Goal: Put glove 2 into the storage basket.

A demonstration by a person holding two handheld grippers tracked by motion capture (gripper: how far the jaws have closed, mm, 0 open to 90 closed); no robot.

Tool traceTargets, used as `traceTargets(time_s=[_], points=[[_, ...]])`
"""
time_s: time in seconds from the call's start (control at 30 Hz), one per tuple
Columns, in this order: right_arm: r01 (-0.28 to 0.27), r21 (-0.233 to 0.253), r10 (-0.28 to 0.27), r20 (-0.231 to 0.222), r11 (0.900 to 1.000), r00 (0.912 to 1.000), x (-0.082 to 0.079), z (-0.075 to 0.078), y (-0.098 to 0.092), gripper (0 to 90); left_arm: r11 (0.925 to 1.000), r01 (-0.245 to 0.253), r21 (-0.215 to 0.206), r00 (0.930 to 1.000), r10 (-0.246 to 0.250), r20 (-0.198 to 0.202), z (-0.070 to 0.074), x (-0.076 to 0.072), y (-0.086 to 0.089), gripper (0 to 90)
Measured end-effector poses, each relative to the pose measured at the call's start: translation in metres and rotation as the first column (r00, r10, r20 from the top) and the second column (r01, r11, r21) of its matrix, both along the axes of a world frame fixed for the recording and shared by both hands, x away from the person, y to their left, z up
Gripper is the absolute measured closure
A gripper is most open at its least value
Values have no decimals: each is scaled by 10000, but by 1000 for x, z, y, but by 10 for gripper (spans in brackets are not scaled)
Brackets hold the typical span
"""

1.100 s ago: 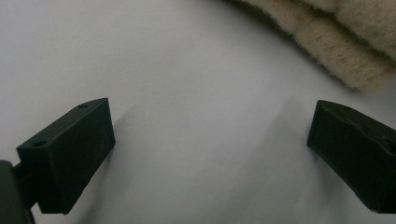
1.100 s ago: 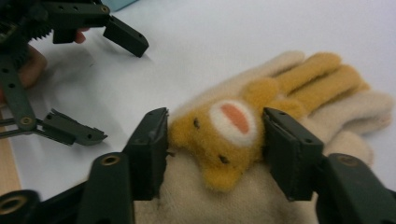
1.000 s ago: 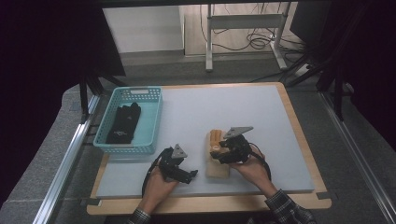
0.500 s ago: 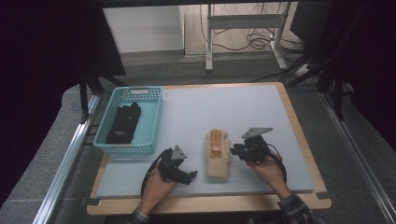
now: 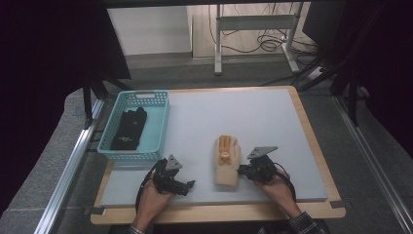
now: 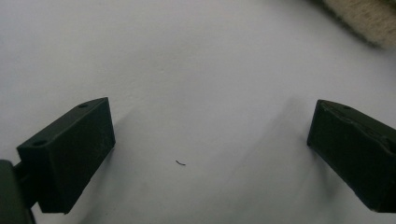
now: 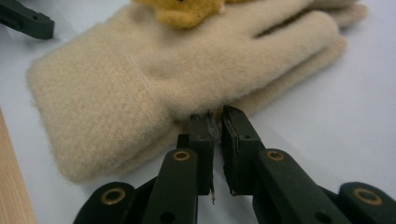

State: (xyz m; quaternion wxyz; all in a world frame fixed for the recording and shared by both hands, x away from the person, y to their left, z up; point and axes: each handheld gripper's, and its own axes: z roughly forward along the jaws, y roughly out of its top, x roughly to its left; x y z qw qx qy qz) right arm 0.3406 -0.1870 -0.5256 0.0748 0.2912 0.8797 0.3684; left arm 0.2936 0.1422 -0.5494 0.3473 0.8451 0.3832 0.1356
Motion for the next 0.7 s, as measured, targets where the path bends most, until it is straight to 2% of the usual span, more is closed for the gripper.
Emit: traceTargets(time_s=[0.33, 0.7], points=[[-460, 40, 460, 182, 9989, 9988, -1, -3, 26, 795, 9998, 213, 32, 9998, -213, 11, 0, 0, 4, 11], [-581, 56, 580, 244, 9983, 9980, 4, -5, 54, 788, 9996, 264, 37, 9996, -264, 21, 0, 0, 6, 14]])
